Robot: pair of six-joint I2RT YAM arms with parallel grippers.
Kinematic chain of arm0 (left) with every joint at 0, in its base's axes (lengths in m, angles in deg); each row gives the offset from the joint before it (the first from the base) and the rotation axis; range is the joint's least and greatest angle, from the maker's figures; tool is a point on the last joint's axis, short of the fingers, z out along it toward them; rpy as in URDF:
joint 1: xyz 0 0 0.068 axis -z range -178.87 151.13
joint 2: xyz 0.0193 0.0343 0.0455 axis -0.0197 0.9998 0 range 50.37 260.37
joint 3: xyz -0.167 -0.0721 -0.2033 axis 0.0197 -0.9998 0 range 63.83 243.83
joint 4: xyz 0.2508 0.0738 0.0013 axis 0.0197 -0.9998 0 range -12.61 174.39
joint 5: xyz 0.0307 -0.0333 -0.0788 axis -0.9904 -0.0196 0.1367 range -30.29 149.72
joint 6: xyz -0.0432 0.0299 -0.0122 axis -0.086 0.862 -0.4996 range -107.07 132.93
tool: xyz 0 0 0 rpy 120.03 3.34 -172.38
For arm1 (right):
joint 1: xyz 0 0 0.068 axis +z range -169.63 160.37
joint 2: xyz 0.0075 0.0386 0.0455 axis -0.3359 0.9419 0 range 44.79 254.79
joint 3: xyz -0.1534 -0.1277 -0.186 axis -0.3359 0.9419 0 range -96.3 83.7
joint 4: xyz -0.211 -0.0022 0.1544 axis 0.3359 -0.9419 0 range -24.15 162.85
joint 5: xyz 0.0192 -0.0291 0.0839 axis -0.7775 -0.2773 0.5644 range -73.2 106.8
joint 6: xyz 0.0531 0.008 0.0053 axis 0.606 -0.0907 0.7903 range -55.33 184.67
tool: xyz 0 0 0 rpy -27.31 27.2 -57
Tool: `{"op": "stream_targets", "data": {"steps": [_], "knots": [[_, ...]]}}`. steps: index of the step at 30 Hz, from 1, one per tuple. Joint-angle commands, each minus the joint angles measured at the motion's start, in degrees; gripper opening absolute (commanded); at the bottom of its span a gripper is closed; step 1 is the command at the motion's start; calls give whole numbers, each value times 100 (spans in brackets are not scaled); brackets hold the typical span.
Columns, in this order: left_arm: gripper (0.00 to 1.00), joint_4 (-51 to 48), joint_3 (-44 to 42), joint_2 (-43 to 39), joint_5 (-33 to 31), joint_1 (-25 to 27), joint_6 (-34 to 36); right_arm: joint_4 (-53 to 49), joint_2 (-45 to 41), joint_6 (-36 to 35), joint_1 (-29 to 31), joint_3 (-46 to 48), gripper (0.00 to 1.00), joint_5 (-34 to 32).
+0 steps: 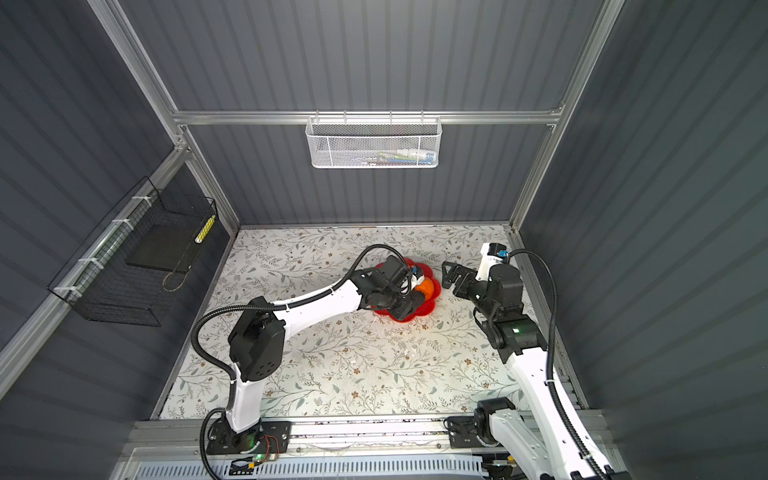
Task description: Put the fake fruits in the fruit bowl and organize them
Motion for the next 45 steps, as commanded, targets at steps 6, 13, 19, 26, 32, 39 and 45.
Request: {"op": "stream_targets", "data": {"steps": [6,13,19,26,32,39,45], "knots": [[43,-222,631,709,-224,21,-9,-32,-191,0,-77,110,99,38],[51,-217,793,966,-368,21,-68,-29,-212,5,-139,165,99,79],[69,-98,674,800,-432,22,-140,16,-205,10,-183,201,99,134],[82,284,571,128,-532,21,-252,21,-194,-23,-237,161,99,155],[100,1705,-523,-1374,-1236,21,-345,113,-153,-191,-254,117,99,126],[100,3235,-3052,-3526,-3784,10,115,469,176,-395,-243,374,99,-14],[100,4235,-5733,-4932,-5004,-1030,419,1683,78,-1003,-137,1513,99,-1095]]}}
